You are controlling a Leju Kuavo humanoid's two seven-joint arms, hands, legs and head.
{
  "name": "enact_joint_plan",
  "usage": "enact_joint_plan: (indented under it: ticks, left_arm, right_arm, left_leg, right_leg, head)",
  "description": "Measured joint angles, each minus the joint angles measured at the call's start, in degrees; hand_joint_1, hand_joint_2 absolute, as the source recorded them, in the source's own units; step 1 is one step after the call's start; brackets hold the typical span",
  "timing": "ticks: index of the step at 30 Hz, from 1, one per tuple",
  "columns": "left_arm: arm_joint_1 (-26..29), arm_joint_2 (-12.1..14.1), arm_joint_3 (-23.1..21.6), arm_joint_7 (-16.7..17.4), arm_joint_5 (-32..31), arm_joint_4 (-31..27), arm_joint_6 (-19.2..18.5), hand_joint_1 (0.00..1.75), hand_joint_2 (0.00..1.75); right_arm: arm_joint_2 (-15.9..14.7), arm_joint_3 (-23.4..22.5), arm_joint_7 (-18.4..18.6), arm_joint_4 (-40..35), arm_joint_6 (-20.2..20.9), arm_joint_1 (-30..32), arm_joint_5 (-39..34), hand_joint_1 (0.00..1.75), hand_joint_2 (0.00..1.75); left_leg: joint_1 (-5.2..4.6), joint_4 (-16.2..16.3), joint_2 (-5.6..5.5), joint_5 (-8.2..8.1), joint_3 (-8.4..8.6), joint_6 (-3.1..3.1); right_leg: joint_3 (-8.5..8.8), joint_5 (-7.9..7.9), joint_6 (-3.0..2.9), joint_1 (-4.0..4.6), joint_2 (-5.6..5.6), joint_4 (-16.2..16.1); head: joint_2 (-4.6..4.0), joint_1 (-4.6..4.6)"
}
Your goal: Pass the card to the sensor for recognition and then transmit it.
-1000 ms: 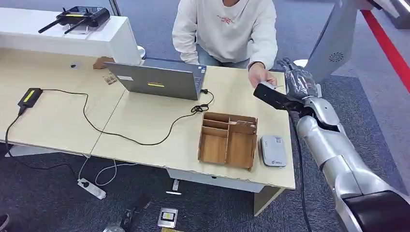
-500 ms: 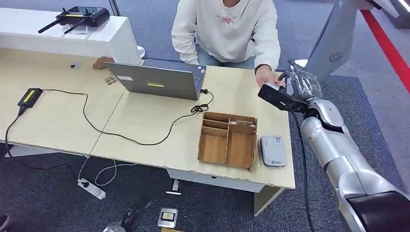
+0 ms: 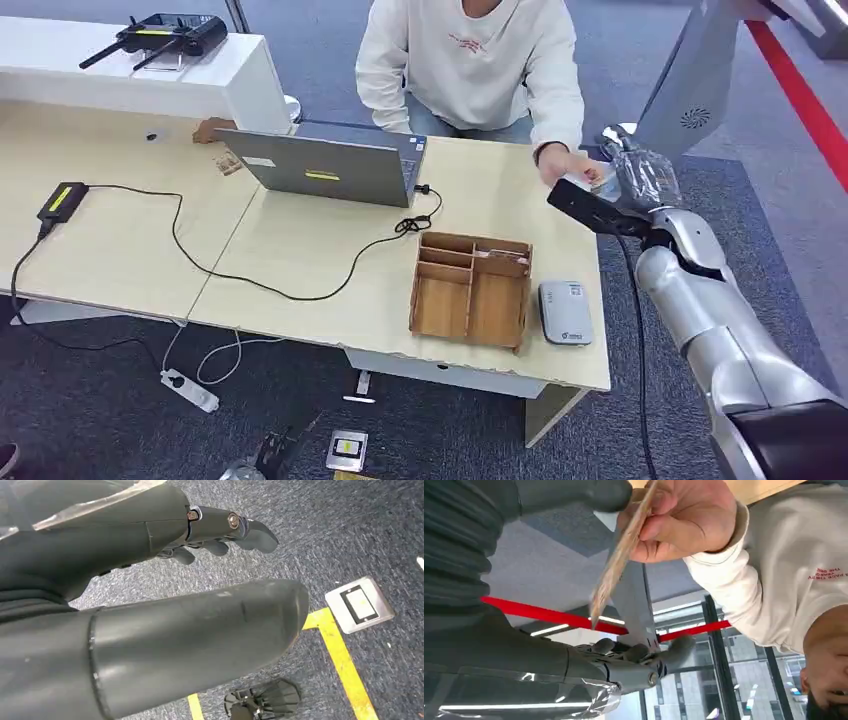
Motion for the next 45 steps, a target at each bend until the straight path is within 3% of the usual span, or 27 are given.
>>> enact_joint_plan:
  ticks: [22, 23, 24, 31, 32, 43, 44, 45]
  left_arm:
    - [-0.4, -0.1, 0.0, 1.0, 0.5, 0.0, -1.6, 0.0, 0.0]
    - [-0.4, -0.1, 0.0, 1.1, 0.5, 0.0, -1.6, 0.0, 0.0]
    - [-0.4, -0.1, 0.0, 1.2, 0.5, 0.0, -1.6, 0.0, 0.0]
    - [-0.4, -0.1, 0.0, 1.3, 0.6, 0.0, -1.8, 0.0, 0.0]
    - [-0.4, -0.1, 0.0, 1.3, 0.6, 0.0, -1.8, 0.0, 0.0]
    - [-0.4, -0.1, 0.1, 1.1, 0.6, 0.0, -1.5, 0.0, 0.0]
    - [-0.4, -0.1, 0.1, 1.0, 0.6, 0.0, -1.5, 0.0, 0.0]
    - [-0.4, -0.1, 0.1, 1.0, 0.6, 0.0, -1.6, 0.0, 0.0]
  right_arm:
    - [1.2, 0.0, -0.8, 0.0, 0.0, 0.0, -0.1, 0.0, 1.75]
    - [1.2, 0.0, -1.0, 0.0, 0.0, 0.0, -0.2, 0.24, 1.75]
    - [1.2, 0.0, -1.4, 0.0, -0.1, 0.0, -0.4, 1.75, 1.75]
    - [1.4, -0.5, -4.4, -0.1, -0.7, -0.5, -2.2, 1.75, 1.75]
    - [1.4, -0.5, -4.5, -0.1, -0.7, -0.7, -2.3, 0.0, 1.75]
    - [1.7, -0.6, -5.7, -0.1, -2.7, -0.9, -2.8, 0.0, 1.75]
    - [1.7, -0.6, -5.7, -0.1, -2.7, -0.9, -2.8, 1.75, 1.75]
    - [1.7, -0.6, -5.7, -0.1, -2.7, -0.9, -2.8, 1.75, 1.75]
  left_leg:
    - [-0.01, 0.0, -0.01, 0.0, -0.01, 0.0]
    - [-0.01, 0.0, -0.01, 0.0, -0.01, 0.0]
    - [-0.01, 0.0, -0.01, 0.0, -0.02, 0.0]
    - [0.0, 0.0, -0.01, 0.0, -0.01, 0.0]
    - [0.0, 0.0, -0.01, 0.0, -0.01, 0.0]
    - [-0.01, 0.0, -0.01, 0.0, -0.01, 0.0]
    - [-0.01, 0.0, -0.01, 0.0, -0.01, 0.0]
    - [-0.01, 0.0, -0.01, 0.0, -0.01, 0.0]
  right_leg:
    - [0.01, 0.0, 0.0, 0.0, 0.0, 0.0]
    - [0.01, 0.0, 0.0, 0.0, 0.0, 0.0]
    - [0.01, 0.0, 0.0, 0.0, 0.0, 0.0]
    - [0.01, 0.0, 0.0, 0.0, 0.0, 0.0]
    - [0.01, 0.0, 0.0, 0.0, 0.0, 0.0]
    - [0.02, 0.0, 0.0, 0.0, 0.0, 0.0]
    - [0.02, 0.0, 0.0, 0.0, 0.0, 0.0]
    - [0.02, 0.0, 0.0, 0.0, 0.0, 0.0]
  head:
    - [0.0, 0.0]
    - [0.0, 0.0]
    - [0.0, 0.0]
    - [0.0, 0.0]
    - [0.0, -0.02]
    - [0.0, 0.0]
    - [0.0, 0.0]
    - [0.0, 0.0]
